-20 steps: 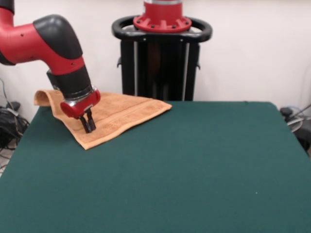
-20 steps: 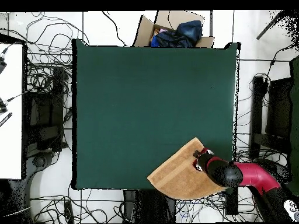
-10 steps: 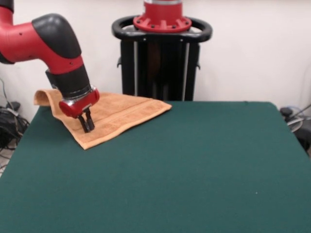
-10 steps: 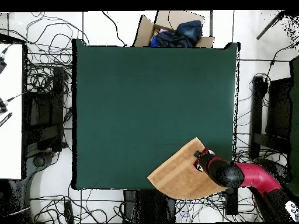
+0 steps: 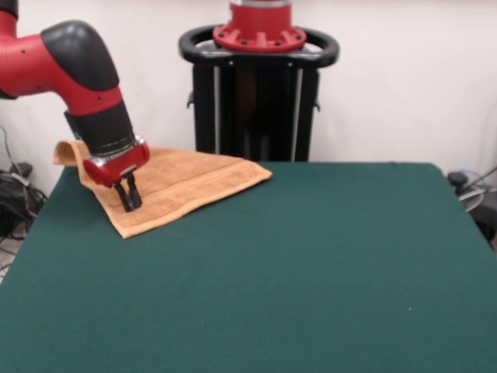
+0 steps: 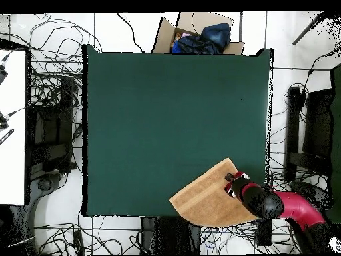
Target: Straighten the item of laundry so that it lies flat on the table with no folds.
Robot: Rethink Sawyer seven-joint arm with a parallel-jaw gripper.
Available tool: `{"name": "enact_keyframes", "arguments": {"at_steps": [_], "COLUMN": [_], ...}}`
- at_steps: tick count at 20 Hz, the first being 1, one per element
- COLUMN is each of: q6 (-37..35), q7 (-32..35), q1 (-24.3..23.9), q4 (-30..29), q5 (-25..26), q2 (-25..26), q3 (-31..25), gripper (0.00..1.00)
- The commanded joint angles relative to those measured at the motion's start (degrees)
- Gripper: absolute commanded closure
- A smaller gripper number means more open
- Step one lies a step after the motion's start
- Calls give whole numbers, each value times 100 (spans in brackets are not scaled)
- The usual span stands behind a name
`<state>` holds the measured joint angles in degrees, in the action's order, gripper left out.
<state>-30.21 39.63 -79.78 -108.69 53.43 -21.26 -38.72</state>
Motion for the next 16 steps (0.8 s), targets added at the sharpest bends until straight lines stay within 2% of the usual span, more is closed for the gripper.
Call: {"name": "enact_keyframes", "arguments": {"at_steps": [1,8,13,16], "q6": [334,288,28,-14], "q7": [9,-570,-800,-934], "q1": [9,-315,-575,-765], "q4": [862,1104,949,928], "q5": [-53,-188,-455,-566], "q2": [302,628,594,788], "q3": [-227,-627,-970,-1232], "gripper": [100,100,100,100]}}
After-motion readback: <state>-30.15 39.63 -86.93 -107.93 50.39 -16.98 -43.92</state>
